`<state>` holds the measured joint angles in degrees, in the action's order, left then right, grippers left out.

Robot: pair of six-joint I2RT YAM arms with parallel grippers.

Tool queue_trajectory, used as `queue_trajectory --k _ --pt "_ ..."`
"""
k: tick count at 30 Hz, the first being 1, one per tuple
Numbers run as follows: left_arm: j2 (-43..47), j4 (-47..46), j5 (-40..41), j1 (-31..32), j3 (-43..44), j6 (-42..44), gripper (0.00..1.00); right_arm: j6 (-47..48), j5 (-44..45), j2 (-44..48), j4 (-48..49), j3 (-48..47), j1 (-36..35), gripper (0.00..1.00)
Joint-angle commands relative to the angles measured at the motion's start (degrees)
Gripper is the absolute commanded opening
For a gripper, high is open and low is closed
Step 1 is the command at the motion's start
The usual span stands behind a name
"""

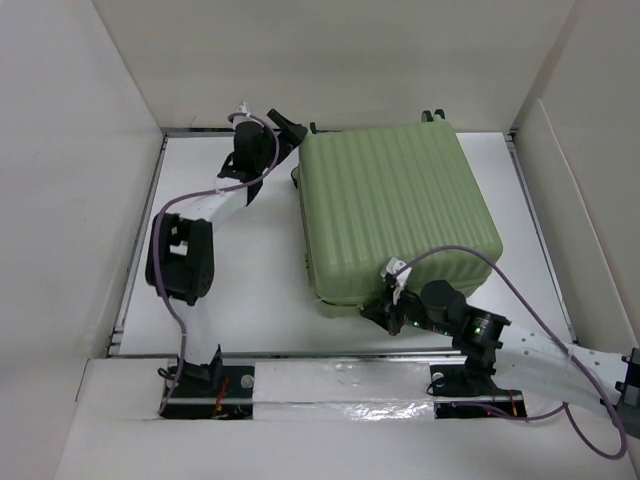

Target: Pack the luggage

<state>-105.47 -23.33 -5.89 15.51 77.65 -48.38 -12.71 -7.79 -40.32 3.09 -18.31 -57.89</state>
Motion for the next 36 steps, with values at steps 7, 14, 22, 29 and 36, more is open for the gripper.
queue_trajectory --k 7,14,22,29,36 --pt "-11.5 5.1 -8.3 -0.4 17.8 -0.8 0.91 -1.9 2.2 -13.6 8.0 -8.4 -11.5 0.00" --pt "-17.0 -0.7 -12.1 -0.4 19.9 -8.4 0.89 -1.4 3.9 -21.0 12.2 -10.1 -13.4 0.00" --pt "-19.7 -23.0 -11.3 0.2 13.9 -20.3 0.33 -2.1 4.3 -12.2 12.0 -5.5 -10.2 0.00" --pt "-13.8 -32.4 -5.0 -4.4 3.2 -21.2 0.00 0.3 -1.9 -9.1 11.1 -6.0 -2.2 0.00" --pt "6.1 -42.5 -1.3 -13.6 -25.2 -19.6 0.00 5.8 -10.0 -7.7 7.1 -9.0 11.4 0.00"
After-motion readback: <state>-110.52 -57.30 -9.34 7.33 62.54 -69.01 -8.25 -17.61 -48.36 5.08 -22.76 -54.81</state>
